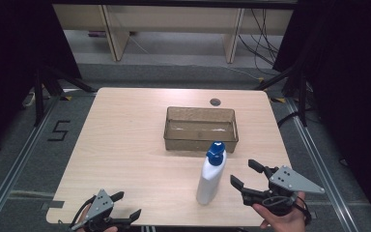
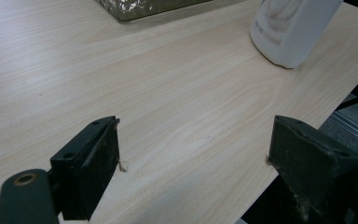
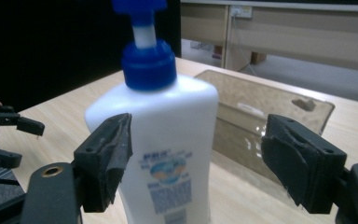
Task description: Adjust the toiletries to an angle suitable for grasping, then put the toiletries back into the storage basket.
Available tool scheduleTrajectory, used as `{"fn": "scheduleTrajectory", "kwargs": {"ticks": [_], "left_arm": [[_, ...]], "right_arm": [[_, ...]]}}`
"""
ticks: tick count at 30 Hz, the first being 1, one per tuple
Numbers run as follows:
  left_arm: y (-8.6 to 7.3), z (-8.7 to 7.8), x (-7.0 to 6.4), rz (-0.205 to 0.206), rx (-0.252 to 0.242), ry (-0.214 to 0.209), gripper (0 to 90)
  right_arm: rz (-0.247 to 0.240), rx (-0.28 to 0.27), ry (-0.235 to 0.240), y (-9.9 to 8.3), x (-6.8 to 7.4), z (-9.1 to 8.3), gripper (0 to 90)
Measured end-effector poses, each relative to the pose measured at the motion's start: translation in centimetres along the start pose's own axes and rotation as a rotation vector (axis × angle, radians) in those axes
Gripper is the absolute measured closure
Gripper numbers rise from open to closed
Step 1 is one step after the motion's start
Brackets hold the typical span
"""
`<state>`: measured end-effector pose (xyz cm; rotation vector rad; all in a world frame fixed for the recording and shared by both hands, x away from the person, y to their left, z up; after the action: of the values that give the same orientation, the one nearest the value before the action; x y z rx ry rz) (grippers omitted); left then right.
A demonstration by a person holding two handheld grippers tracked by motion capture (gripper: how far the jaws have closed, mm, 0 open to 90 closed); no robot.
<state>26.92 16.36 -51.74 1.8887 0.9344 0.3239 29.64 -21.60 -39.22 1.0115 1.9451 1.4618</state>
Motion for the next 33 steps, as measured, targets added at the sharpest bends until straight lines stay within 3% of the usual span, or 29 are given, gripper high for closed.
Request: {"fn": "scheduleTrajectory", "kwargs": {"ticks": [5, 9, 12, 15, 17, 18, 22, 25, 31, 33], "left_arm": [[0.0, 0.1, 0.0, 0.009, 0.001, -0.011, 15.5], [0.0, 0.3, 0.0, 0.009, -0.001, -0.016, 15.5], [0.1, 0.1, 0.0, 0.015, 0.002, -0.01, 15.5], [0.2, 0.0, -0.1, 0.014, 0.006, -0.004, 15.5], [0.2, 0.2, -0.2, 0.011, -0.01, -0.021, 15.5], [0.2, 0.1, -0.2, 0.018, -0.004, -0.024, 15.5], [0.2, 0.1, -0.3, 0.028, -0.002, -0.028, 15.5], [0.2, 0.1, -0.4, 0.023, -0.006, -0.03, 15.5], [0.3, 0.2, -0.4, 0.023, -0.011, -0.032, 15.5], [0.3, 0.2, -0.4, 0.026, -0.01, -0.032, 15.5]], "right_arm": [[-0.032, -0.022, 0.02, 1.1, 0.4, 0.3, 25.3], [-0.019, -0.023, 0.048, 1.6, 0.8, 0.7, 26.1], [-0.049, -0.032, 0.048, 1.9, 0.8, 1.0, 26.9], [-0.041, -0.004, 0.062, 2.0, 1.4, 1.4, 27.9], [-0.052, -0.025, 0.064, 2.2, 1.6, 1.8, 28.0], [-0.033, -0.003, 0.069, 2.2, 1.8, 1.8, 28.0], [-0.063, -0.009, 0.068, 2.6, 2.0, 2.3, 28.0], [-0.047, -0.023, 0.082, 2.9, 2.3, 2.8, 28.3], [-0.078, -0.026, 0.078, 3.3, 2.5, 3.4, 28.8], [-0.055, -0.011, 0.08, 3.3, 2.6, 3.3, 29.0]]}}
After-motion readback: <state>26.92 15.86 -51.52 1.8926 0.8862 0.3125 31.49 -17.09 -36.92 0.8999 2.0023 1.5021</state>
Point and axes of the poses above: each handheld gripper's, and its own axes: z roughly forward along the jaws, y roughly out of its top, x roughly to its left, the point moved 5 cm from there along z, roughly forward along the jaws, and after that the axes turned 3 degrees about -y, right-handed, at the moved point
